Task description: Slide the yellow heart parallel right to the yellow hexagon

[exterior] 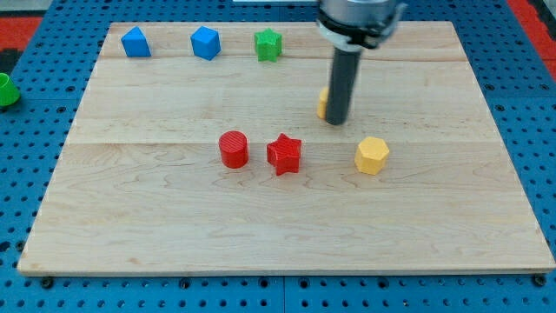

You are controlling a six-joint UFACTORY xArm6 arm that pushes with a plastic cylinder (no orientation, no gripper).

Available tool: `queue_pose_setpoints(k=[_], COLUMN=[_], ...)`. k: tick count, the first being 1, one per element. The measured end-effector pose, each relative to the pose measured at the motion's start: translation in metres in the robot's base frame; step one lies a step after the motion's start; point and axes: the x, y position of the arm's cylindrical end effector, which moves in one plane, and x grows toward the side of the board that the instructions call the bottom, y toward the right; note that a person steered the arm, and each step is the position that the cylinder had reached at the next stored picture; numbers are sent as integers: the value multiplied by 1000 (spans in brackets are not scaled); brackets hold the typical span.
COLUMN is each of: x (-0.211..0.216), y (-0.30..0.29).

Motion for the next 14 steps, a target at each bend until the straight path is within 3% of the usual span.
queue_pose_setpoints(k=[2,4,5,6,7,8,10,11,14], x=[-49,-6,-63,-89,-81,-42,-54,-6,69], y=[-83,111,111,139,155,160,133,129,130])
